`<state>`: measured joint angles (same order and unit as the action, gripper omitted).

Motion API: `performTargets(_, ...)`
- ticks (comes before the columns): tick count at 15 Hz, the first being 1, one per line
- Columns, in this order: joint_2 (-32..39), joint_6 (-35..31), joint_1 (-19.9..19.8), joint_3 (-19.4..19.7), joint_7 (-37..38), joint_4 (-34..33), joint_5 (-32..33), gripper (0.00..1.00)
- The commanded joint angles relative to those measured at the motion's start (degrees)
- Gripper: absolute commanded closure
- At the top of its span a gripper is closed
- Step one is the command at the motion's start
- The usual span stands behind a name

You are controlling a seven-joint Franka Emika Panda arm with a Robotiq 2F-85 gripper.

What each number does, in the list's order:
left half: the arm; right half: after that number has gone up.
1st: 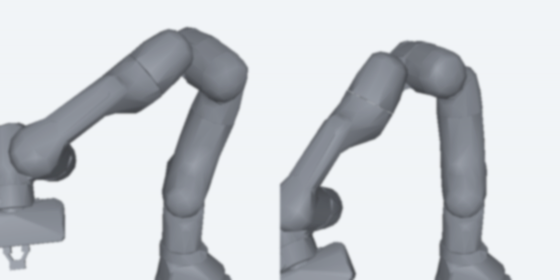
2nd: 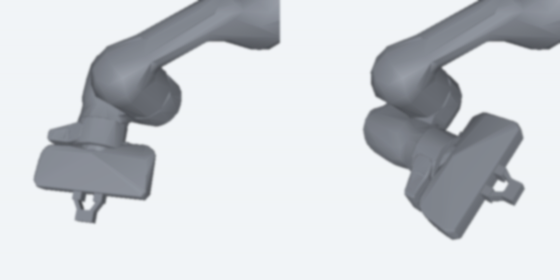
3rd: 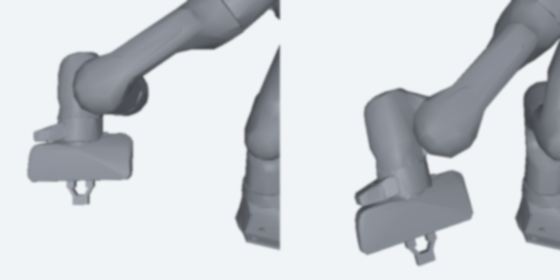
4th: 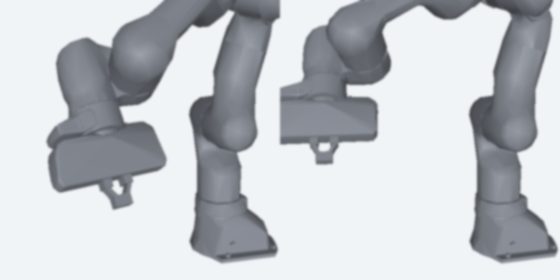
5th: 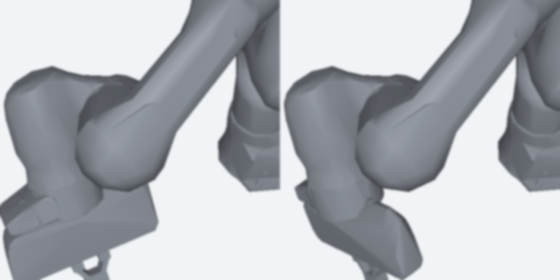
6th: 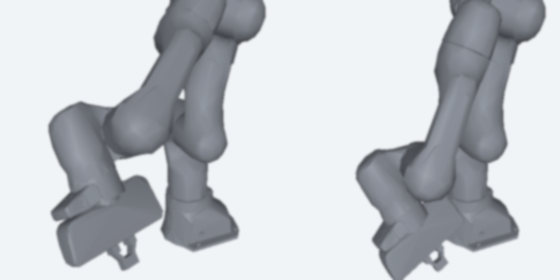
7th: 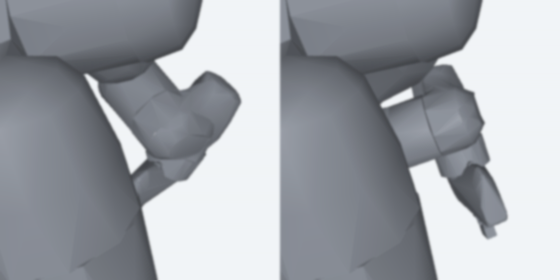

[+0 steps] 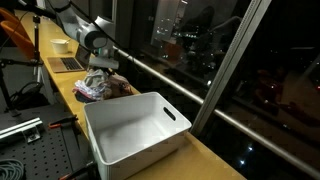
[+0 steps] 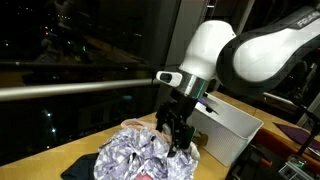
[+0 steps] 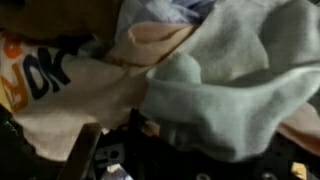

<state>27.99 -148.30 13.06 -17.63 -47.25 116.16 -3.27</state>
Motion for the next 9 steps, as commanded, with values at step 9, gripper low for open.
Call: performTargets(9,8.78,-2.94,-10.83,-1.29,-1.11,-0.85,1.52,0.25)
